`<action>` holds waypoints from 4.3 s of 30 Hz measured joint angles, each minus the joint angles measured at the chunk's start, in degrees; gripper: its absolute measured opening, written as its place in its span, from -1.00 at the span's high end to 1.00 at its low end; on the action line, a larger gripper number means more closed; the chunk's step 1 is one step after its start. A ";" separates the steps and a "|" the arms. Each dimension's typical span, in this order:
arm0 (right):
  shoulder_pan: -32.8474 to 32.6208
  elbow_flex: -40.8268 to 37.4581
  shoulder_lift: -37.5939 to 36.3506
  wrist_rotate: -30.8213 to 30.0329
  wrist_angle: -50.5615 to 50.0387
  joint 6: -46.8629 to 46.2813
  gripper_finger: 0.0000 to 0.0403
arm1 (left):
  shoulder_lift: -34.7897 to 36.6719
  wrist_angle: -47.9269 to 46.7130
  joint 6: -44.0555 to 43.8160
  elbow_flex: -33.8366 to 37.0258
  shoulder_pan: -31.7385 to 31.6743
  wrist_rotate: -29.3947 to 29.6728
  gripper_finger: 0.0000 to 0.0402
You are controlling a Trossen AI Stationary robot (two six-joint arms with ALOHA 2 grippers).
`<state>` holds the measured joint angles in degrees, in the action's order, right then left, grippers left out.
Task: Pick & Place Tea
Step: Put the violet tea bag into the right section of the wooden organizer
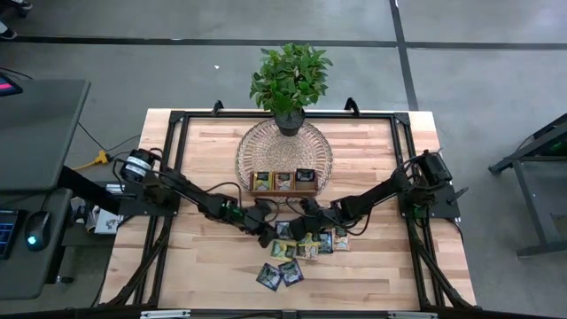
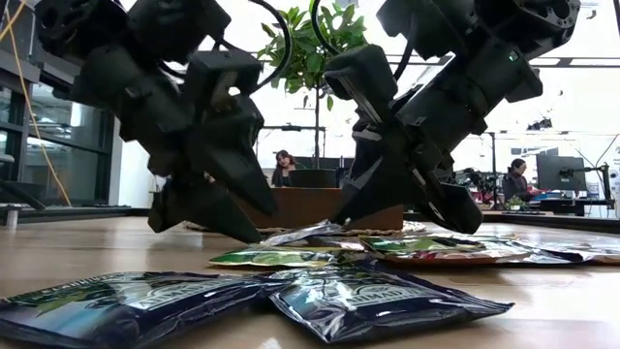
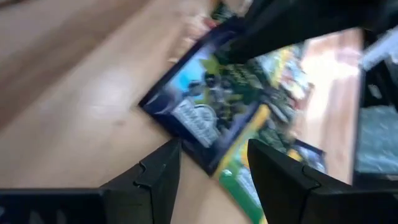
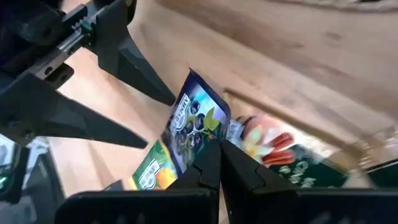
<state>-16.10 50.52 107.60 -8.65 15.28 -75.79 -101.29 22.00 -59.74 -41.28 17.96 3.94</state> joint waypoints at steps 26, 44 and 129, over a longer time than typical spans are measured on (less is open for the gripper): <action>2.72 2.68 -20.75 1.69 -22.60 18.34 1.00 | 16.73 -2.18 6.73 6.84 1.34 8.27 0.08; 14.91 29.20 -21.03 8.90 -68.90 57.20 1.00 | 36.43 0.10 6.04 20.25 8.09 21.96 0.08; -3.11 44.24 0.71 -4.28 -60.66 38.07 0.97 | 38.58 10.74 4.54 27.93 21.70 19.15 0.08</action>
<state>-19.21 94.76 108.31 -12.94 -45.38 -37.72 -62.71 32.74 -55.20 -13.34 39.66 23.09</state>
